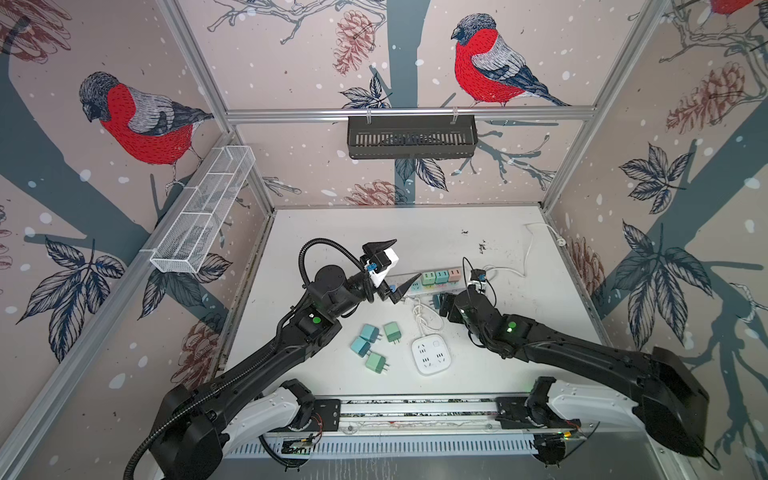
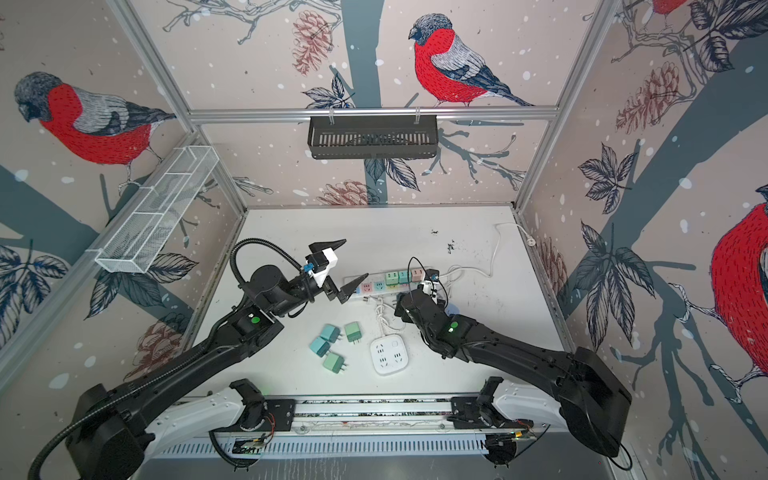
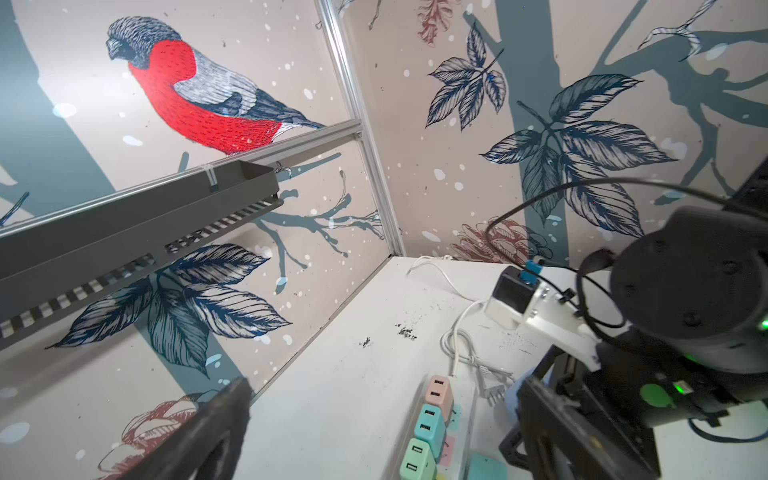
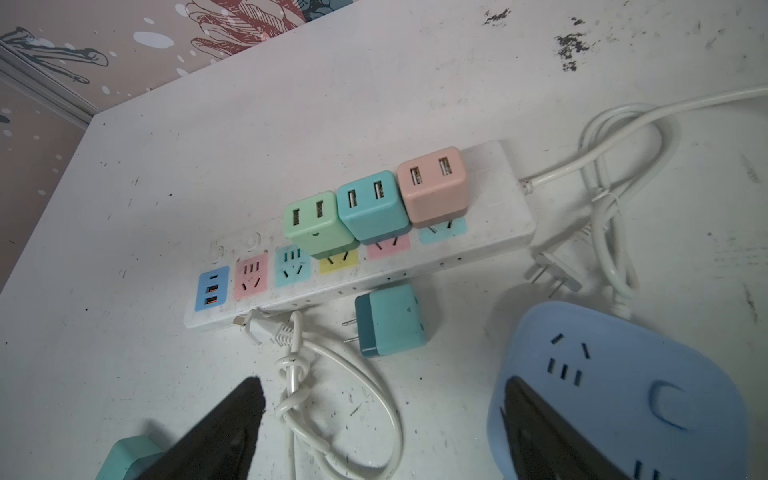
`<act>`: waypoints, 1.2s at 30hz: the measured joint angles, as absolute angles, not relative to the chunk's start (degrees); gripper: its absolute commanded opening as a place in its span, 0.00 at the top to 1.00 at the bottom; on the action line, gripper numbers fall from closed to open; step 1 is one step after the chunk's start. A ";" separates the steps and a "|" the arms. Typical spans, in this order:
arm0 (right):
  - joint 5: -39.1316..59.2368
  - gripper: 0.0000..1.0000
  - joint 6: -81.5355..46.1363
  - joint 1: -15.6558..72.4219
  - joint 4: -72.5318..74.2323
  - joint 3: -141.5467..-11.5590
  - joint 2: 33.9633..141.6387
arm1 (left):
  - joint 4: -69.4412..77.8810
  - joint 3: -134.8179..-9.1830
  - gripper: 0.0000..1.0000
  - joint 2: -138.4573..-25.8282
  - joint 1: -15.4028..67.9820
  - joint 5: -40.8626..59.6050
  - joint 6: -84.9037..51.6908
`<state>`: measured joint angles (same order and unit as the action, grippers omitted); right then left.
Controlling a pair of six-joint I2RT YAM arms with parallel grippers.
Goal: Insert the plug
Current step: 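Reach the open right gripper over the loose teal adapter beside the strip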
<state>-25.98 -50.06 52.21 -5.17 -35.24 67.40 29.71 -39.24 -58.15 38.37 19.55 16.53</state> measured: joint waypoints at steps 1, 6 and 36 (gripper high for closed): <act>-25.61 0.12 -50.81 52.42 -5.06 -35.81 68.40 | 29.69 -39.22 0.01 -57.95 38.37 20.03 16.53; -24.43 0.15 -51.27 52.73 -4.67 -36.64 72.20 | 29.58 -39.03 0.01 -57.84 38.37 21.21 16.93; -23.70 0.26 -55.33 50.52 -5.91 -43.86 88.99 | 28.82 -39.16 0.01 -57.78 38.39 21.80 19.29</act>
